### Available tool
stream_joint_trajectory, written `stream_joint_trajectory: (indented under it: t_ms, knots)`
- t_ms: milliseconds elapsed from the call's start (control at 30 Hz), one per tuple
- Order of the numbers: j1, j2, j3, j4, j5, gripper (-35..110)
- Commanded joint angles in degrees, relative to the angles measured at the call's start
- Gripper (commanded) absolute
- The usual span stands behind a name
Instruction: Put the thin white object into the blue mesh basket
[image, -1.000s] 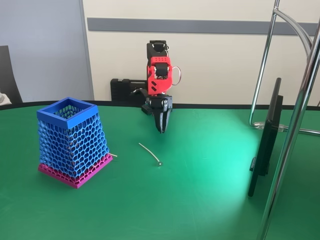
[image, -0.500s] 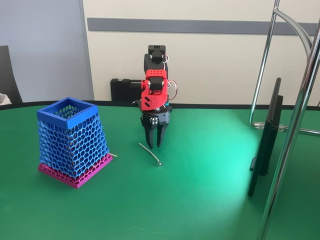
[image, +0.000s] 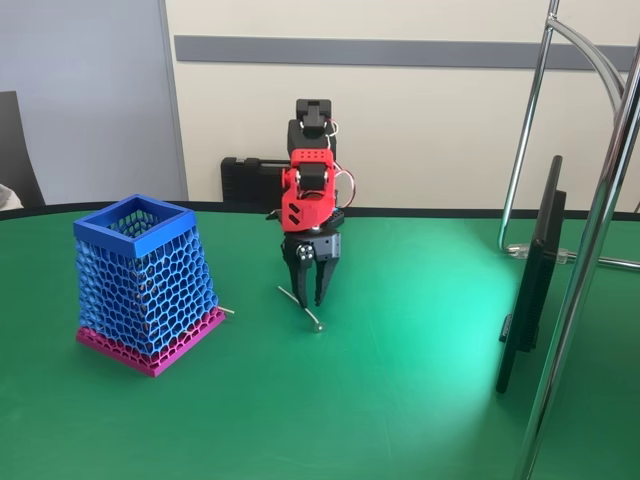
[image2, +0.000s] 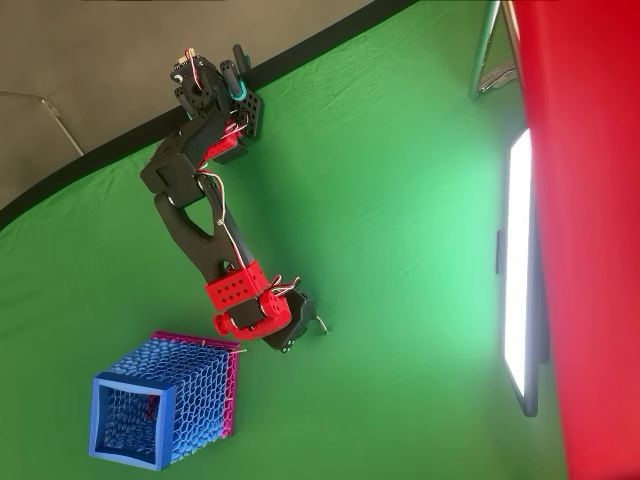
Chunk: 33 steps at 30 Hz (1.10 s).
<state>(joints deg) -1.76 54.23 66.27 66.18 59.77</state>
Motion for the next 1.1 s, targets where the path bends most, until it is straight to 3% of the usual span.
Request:
stream_joint_trajectory:
  t_ms: [0,1067]
  knots:
    - [-0.88,-0.97,-3.69,0.88,0.53,14]
    - [-0.97,-10.9,-14.77,1.32,0.88,15]
